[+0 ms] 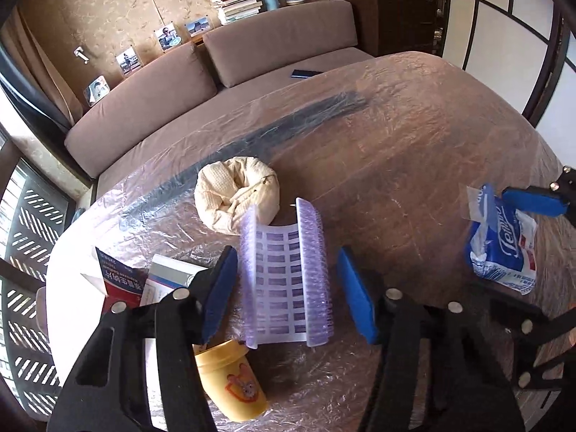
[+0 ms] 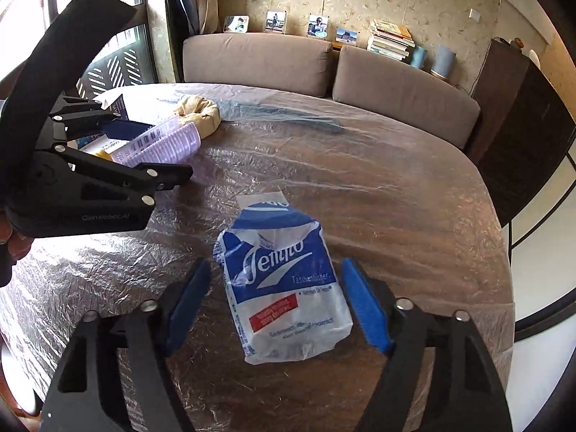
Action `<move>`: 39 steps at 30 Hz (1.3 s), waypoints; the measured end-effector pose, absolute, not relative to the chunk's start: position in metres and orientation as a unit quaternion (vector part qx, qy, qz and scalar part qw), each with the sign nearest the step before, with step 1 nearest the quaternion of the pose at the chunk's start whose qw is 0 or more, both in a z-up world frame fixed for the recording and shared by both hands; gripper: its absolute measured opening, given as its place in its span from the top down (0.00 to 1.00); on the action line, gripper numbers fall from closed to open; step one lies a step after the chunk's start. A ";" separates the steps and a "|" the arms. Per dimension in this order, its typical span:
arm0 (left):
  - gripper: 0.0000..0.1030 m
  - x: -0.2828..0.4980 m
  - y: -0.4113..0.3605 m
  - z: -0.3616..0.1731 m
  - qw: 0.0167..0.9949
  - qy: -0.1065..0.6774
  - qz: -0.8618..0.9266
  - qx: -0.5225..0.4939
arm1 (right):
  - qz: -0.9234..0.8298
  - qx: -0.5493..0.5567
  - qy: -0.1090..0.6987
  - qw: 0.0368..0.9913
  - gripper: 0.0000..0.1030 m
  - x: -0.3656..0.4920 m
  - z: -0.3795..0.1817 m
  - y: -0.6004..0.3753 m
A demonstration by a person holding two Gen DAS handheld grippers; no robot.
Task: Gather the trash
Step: 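Grasp the second lavender strip with left tool while right tool grasps the Tempo tissue pack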
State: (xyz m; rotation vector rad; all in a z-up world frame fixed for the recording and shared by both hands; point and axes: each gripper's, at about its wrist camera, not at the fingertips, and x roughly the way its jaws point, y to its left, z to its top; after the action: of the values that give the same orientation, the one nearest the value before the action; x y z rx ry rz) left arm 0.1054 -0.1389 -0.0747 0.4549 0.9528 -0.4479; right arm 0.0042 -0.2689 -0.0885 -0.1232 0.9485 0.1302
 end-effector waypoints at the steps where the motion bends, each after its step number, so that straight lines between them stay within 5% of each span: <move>1: 0.51 0.106 -0.139 -0.075 0.839 0.452 -0.215 0.212 | 0.061 -0.060 0.458 0.885 0.41 0.004 -0.089 -0.269; 5: 0.57 0.104 -0.138 -0.073 0.836 0.460 -0.225 0.195 | 0.058 -0.054 0.457 0.886 0.50 0.003 -0.090 -0.270; 39: 0.57 -0.021 -0.075 -0.039 0.873 0.446 -0.171 0.094 | 0.104 -0.029 0.451 0.886 0.50 -0.087 -0.045 -0.248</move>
State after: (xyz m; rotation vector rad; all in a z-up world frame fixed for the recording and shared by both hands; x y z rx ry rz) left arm -0.0206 -0.0755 -0.0394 0.1964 0.9326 -0.3571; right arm -0.0869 -0.2482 -0.0451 -0.0598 0.9375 0.2154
